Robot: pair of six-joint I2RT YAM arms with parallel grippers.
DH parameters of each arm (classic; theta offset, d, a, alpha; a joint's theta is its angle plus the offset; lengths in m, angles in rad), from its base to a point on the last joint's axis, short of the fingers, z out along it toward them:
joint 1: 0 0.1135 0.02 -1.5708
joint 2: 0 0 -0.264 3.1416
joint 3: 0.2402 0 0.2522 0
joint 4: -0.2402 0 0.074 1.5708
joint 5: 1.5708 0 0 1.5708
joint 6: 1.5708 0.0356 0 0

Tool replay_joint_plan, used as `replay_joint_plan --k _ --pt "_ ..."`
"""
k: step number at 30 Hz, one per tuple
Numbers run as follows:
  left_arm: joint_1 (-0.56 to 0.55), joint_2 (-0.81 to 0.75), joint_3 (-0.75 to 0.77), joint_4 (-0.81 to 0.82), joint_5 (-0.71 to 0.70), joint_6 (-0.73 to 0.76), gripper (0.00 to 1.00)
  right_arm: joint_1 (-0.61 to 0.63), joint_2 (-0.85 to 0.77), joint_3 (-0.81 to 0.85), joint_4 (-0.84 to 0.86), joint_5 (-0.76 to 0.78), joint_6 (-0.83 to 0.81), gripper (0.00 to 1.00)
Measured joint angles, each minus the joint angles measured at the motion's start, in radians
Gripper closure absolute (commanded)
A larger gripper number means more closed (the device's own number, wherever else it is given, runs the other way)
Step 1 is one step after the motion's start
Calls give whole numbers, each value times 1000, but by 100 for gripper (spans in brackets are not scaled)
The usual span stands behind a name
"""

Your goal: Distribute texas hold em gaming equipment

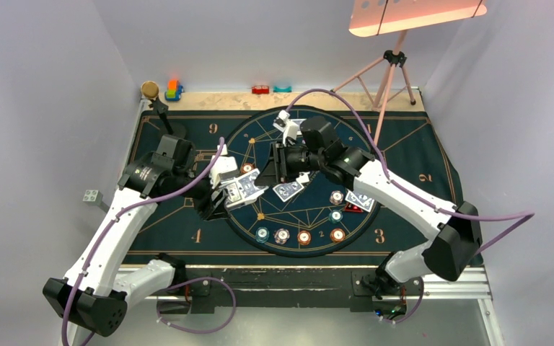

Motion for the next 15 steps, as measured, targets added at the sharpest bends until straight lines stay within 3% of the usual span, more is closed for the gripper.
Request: replay_joint_plan --k 9,15 --pt "0 0 0 0 3 0 100 -22 -23 -2 -37 33 -20 68" --pt "0 0 0 -1 3 0 100 -47 -47 -2 -72 56 -32 78"
